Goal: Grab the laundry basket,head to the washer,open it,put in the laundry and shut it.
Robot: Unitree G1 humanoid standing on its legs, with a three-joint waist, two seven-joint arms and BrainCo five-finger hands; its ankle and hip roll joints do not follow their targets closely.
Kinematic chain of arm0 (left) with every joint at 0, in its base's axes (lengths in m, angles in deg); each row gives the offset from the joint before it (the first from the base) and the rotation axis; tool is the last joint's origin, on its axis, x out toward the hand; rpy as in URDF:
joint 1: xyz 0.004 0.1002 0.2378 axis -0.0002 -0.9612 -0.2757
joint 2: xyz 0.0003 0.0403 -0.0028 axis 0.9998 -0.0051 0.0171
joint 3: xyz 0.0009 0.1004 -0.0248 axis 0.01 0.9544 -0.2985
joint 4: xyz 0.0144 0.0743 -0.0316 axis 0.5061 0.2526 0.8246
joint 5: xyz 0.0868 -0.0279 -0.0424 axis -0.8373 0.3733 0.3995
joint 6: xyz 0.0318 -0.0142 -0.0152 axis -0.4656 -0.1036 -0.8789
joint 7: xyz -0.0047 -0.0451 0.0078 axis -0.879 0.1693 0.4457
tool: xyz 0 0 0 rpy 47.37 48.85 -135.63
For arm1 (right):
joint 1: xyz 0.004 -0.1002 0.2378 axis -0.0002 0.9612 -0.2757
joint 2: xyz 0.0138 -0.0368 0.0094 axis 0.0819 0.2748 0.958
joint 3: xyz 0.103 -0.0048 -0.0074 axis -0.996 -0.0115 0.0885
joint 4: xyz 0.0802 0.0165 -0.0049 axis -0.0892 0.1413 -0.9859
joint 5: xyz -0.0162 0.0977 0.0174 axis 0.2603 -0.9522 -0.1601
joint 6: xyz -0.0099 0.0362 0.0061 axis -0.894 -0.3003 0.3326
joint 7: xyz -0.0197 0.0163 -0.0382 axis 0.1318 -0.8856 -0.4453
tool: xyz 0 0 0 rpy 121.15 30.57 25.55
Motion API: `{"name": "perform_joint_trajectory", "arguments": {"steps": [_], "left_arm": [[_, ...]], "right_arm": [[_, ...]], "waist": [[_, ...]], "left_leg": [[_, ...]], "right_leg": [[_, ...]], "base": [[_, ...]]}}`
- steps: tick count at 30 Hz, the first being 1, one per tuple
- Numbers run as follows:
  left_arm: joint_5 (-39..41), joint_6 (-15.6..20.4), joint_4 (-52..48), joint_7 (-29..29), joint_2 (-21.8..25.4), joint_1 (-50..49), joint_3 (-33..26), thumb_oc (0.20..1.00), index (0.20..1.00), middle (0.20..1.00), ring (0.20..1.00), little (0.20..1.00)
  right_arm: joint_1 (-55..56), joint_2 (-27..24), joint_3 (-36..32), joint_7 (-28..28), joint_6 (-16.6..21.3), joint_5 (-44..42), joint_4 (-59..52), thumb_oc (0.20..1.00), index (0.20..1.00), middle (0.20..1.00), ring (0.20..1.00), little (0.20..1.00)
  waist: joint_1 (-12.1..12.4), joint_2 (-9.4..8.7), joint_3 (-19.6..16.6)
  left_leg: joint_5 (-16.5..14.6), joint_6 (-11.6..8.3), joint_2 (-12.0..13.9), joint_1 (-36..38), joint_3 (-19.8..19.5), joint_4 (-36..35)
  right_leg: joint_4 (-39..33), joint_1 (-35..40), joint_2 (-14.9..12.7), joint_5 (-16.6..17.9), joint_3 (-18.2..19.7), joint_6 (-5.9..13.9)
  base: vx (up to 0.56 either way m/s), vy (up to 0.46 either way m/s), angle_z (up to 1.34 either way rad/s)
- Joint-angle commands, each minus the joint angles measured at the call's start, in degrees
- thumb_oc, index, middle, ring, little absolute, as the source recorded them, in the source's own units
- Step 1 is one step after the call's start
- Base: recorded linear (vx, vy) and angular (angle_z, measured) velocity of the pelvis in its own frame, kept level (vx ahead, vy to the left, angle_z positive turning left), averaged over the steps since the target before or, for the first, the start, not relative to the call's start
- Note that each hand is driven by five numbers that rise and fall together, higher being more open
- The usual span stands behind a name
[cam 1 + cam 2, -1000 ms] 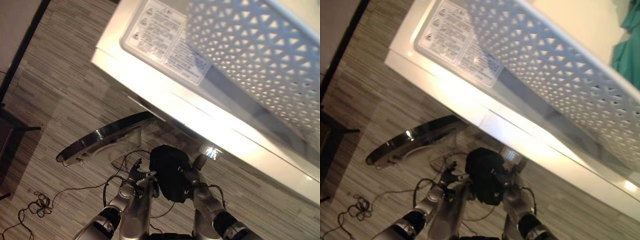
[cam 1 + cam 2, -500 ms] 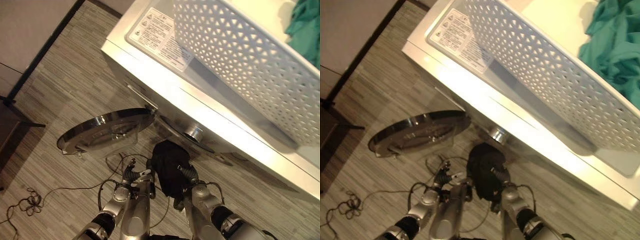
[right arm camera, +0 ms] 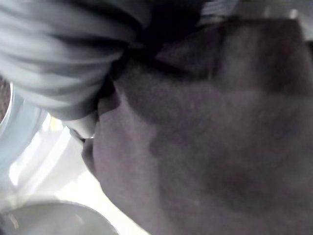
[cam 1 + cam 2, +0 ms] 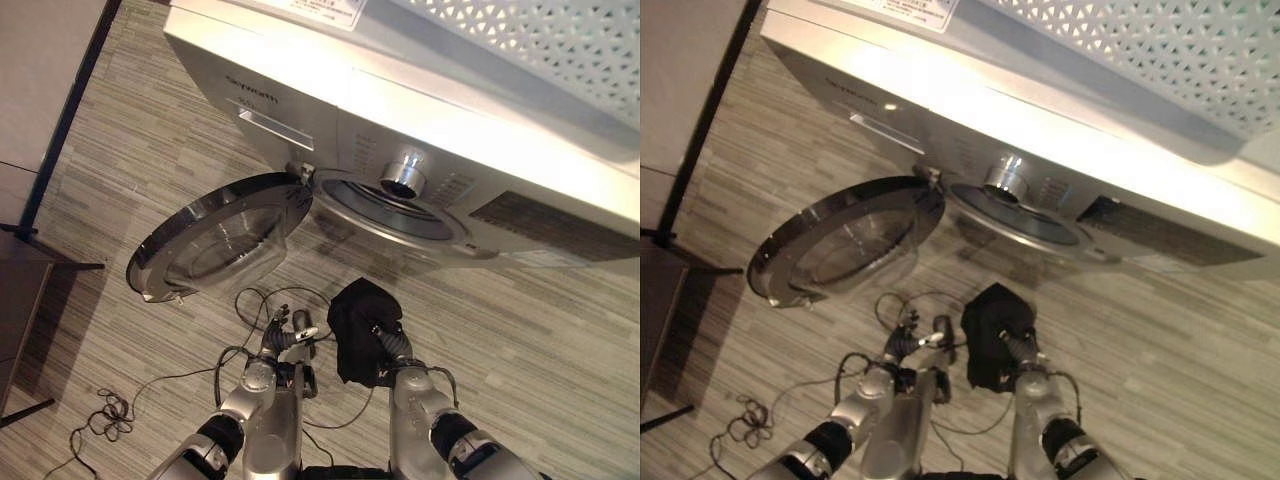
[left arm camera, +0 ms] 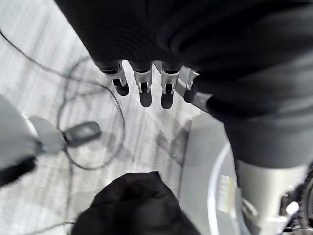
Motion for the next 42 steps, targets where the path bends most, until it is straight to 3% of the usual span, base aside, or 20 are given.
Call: {"name": "perform_joint_trajectory", "arguments": {"steps": [1, 7, 12, 20, 24, 29, 32, 33, 35, 37, 38, 42], "left_arm": [[1.4, 2.2, -2.8, -0.8, -0.7, 0.4, 2.3, 1.000, 1.000, 1.000, 1.000, 1.000], [0.9, 1.8, -2.9, -2.1, -1.2, 0.6, 4.5, 1.000, 1.000, 1.000, 1.000, 1.000], [-0.2, 0.9, -2.3, -2.3, -2.1, 1.4, 5.5, 1.000, 1.000, 1.000, 1.000, 1.000], [0.8, 1.7, -5.7, -2.1, -0.7, 2.2, 8.1, 1.000, 1.000, 1.000, 1.000, 1.000], [0.9, 2.0, -7.2, -2.2, 0.2, 2.2, 8.4, 1.000, 1.000, 1.000, 1.000, 1.000], [1.2, 1.8, -7.1, -3.1, 1.2, 1.3, 7.4, 1.000, 1.000, 1.000, 1.000, 1.000], [1.6, 1.8, -6.7, -3.3, 1.5, 1.0, 6.9, 1.000, 1.000, 1.000, 1.000, 1.000], [1.7, 2.0, -6.2, -3.4, 1.8, 0.8, 6.8, 1.000, 1.000, 1.000, 1.000, 1.000], [1.6, 2.1, -6.3, -3.4, 2.4, 0.7, 6.8, 1.000, 1.000, 1.000, 1.000, 1.000], [1.7, 2.0, -6.5, -3.6, 2.7, 0.6, 6.8, 1.000, 1.000, 1.000, 1.000, 1.000], [2.1, 2.0, -6.9, -3.9, 3.7, -0.1, 6.7, 1.000, 1.000, 1.000, 1.000, 1.000], [2.8, 1.9, -8.4, -4.3, 5.8, -1.9, 6.5, 1.000, 1.000, 1.000, 1.000, 1.000]], "right_arm": [[1.0, 1.3, -3.2, -3.7, 4.9, -3.2, -5.5, 0.200, 0.200, 0.200, 0.200, 0.200], [-6.2, 2.3, -13.5, -13.7, 11.7, -4.5, -17.1, 0.200, 0.200, 0.200, 0.200, 0.200], [-8.4, 4.2, -17.9, -18.6, 16.3, -4.3, -26.6, 0.200, 0.200, 0.200, 0.200, 0.200], [-18.5, 5.8, -22.0, -20.8, 20.8, -8.3, -23.7, 0.200, 0.200, 0.200, 0.200, 0.200], [-23.6, 3.9, -26.4, -23.6, 22.7, -7.8, -22.8, 0.200, 0.200, 0.200, 0.200, 0.200], [-31.8, -4.1, -33.4, -29.6, 23.7, -3.7, -24.8, 0.200, 0.200, 0.200, 0.200, 0.200], [-35.0, -8.0, -34.0, -31.2, 23.1, -2.3, -23.9, 0.200, 0.200, 0.200, 0.200, 0.200], [-38.9, -12.4, -34.6, -33.3, 22.9, -1.3, -22.9, 0.200, 0.200, 0.200, 0.200, 0.200], [-41.9, -16.1, -35.6, -35.0, 23.2, -1.1, -22.9, 0.200, 0.200, 0.200, 0.200, 0.200], [-43.2, -17.8, -35.6, -35.9, 22.9, -0.6, -23.2, 0.200, 0.200, 0.200, 0.200, 0.200], [-45.7, -22.0, -35.4, -38.0, 21.6, 1.7, -24.5, 0.200, 0.200, 0.200, 0.200, 0.200], [-49.7, -28.7, -32.9, -41.9, 16.2, 7.7, -24.6, 0.200, 0.200, 0.200, 0.200, 0.200]], "waist": [[-0.5, 1.26, -0.1], [-0.3, 4.07, -0.1], [-0.3, 4.52, -0.1], [2.0, 5.66, -0.1], [3.3, 6.78, -0.1], [5.2, 8.94, -0.1], [6.0, 9.55, -0.1], [6.8, 10.11, -0.1], [7.3, 10.50, -0.1], [7.6, 10.69, -0.1], [7.8, 10.95, -0.2], [8.7, 11.36, -1.0]], "left_leg": [[-2.9, -0.21, -0.4, -6.8, -1.2, 9.4], [-4.2, 0.73, -2.3, -12.5, -0.9, 12.6], [-4.6, 1.55, -3.3, -15.4, -0.8, 13.6], [-4.4, 2.11, -4.4, -21.2, -2.8, 15.6], [-4.4, 1.92, -4.9, -22.6, -3.6, 16.0], [-3.8, 1.66, -5.6, -24.2, -4.6, 15.8], [-3.6, 1.54, -5.8, -24.8, -4.7, 15.7], [-3.3, 1.35, -5.9, -25.4, -4.9, 15.6], [-2.9, 1.00, -5.9, -25.7, -5.1, 15.3], [-2.7, 0.83, -5.9, -25.9, -5.2, 15.1], [-2.1, 0.43, -5.8, -26.4, -5.5, 14.4], [-1.3, 0.03, -6.1, -27.0, -5.9, 13.5]], "right_leg": [[3.0, 0.8, -8.2, -3.3, -1.1, 5.08], [6.4, -3.8, -11.7, -3.3, -1.0, 5.94], [8.9, -6.9, -12.8, -3.5, -0.3, 6.47], [11.2, -10.9, -13.0, -4.0, -0.8, 6.83], [12.0, -11.8, -13.3, -4.7, -1.4, 6.95], [13.6, -13.1, -13.7, -6.1, -1.9, 7.05], [14.4, -13.8, -14.0, -6.4, -2.0, 7.14], [14.8, -14.3, -14.2, -6.6, -2.2, 7.27], [15.0, -14.5, -14.4, -6.9, -2.3, 7.43], [15.2, -14.7, -14.4, -7.1, -2.6, 7.42], [15.6, -15.1, -14.5, -7.6, -3.0, 7.42], [16.3, -16.1, -14.9, -8.1, -3.5, 7.43]], "base": [[-0.03, 0.053, 0.06], [-0.03, 0.067, 0.15], [-0.02, 0.053, 0.10], [-0.02, -0.009, 0.07], [0.00, -0.039, 0.22], [0.01, -0.043, 0.16], [0.02, -0.034, 0.14], [0.02, -0.048, 0.17], [0.02, -0.062, 0.13], [0.01, -0.061, 0.08], [0.01, -0.081, 0.11], [0.02, -0.040, 0.14]]}}
